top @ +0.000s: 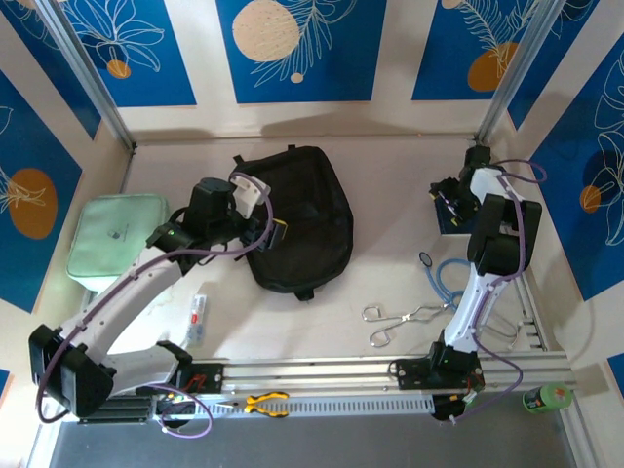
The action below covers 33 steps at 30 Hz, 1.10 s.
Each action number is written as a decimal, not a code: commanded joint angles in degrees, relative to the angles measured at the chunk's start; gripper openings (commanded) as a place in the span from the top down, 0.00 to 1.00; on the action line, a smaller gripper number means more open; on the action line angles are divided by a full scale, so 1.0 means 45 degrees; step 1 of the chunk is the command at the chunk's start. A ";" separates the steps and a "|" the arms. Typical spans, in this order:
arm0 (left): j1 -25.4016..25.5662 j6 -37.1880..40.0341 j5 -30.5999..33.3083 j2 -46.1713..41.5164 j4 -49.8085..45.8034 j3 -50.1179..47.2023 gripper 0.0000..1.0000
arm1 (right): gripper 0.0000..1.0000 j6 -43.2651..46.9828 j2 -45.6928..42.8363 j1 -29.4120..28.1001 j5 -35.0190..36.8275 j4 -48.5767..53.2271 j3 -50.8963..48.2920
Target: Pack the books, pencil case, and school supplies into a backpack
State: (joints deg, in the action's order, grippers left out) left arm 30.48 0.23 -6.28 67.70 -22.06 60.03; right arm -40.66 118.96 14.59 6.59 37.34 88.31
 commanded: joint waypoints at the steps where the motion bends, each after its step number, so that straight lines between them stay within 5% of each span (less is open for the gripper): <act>1: -0.0113 -0.0619 0.0156 0.0524 0.0497 0.0130 0.00 | 0.19 0.0111 0.0526 0.0043 -0.0885 0.0489 0.0298; 17: 0.0194 -0.2175 -0.2374 0.3236 0.1653 0.1757 0.00 | 0.25 -0.1222 -0.0398 -0.2657 -0.3294 -0.1100 -0.1563; 27: 0.0714 -0.2256 -0.2544 0.4127 0.1762 0.2285 0.00 | 0.26 -0.4542 -0.2539 -0.5613 -0.2841 -0.3238 -0.4947; 33: 0.0745 -0.2243 -0.2816 0.4299 0.1799 0.2411 0.00 | 0.28 -0.3826 -0.3195 -0.6001 -0.2786 -0.2508 -0.4455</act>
State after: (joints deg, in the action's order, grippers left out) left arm 33.41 -9.17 -16.75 86.11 -15.16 68.51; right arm -58.00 105.95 -12.82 -6.02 22.33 66.94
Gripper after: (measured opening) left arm 0.997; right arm 0.722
